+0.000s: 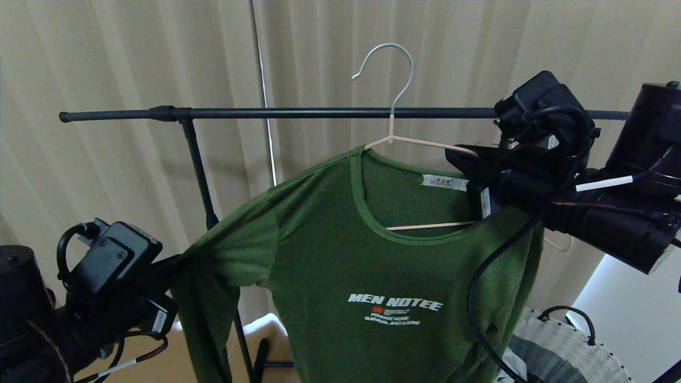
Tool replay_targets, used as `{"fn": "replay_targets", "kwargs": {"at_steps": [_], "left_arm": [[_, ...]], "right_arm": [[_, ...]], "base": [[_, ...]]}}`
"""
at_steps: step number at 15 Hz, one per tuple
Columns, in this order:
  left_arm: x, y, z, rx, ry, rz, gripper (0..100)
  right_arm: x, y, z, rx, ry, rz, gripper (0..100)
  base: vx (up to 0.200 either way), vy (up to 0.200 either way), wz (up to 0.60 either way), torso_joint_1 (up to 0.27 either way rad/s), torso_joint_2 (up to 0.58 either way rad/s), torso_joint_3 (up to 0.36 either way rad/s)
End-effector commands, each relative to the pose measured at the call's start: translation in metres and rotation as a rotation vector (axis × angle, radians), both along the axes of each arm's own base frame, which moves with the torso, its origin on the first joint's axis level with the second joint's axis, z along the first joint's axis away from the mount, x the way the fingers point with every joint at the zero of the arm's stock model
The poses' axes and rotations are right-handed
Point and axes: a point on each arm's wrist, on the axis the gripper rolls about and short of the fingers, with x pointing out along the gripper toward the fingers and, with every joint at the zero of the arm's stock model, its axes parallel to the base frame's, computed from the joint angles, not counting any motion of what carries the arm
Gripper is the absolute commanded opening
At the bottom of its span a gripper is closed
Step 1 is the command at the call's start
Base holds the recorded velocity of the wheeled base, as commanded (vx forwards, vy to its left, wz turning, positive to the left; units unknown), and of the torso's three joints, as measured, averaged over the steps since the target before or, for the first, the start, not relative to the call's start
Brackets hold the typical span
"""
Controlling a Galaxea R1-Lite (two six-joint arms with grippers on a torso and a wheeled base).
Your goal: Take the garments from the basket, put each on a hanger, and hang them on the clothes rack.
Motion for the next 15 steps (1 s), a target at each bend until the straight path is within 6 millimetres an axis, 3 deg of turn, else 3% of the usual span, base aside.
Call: {"fn": "replay_targets", "kwargs": {"at_steps": [1,8,9,12,15], "left_arm": [[-0.002,0.010,-0.004,0.004,0.014,0.052,0],[0.000,0.017,-0.003,0.002,0.011,0.092,0],[0.000,0.017,-0.003,0.002,0.008,0.092,100],[-0.002,0.016,0.001,-0.020,-0.007,0.030,100],[-0.013,0.017,0.023,-0.169,-0.089,-0.023,100]], "right_arm": [[0.001,0.000,0.000,-0.001,0.000,-0.002,0],[0.002,-0.004,-0.001,-0.003,0.004,-0.017,0],[0.002,-0.004,-0.001,-0.003,0.004,-0.017,0],[0.002,-0.004,-0.002,-0.004,0.005,-0.019,0],[0.002,-0.015,-0.014,-0.029,0.040,-0.077,0]], "base": [[0.000,0.000,0.00,0.000,0.00,0.000],[0.000,0.000,0.00,0.000,0.00,0.000],[0.000,0.000,0.00,0.000,0.00,0.000],[0.000,0.000,0.00,0.000,0.00,0.000],[0.000,0.000,0.00,0.000,0.00,0.000]]}}
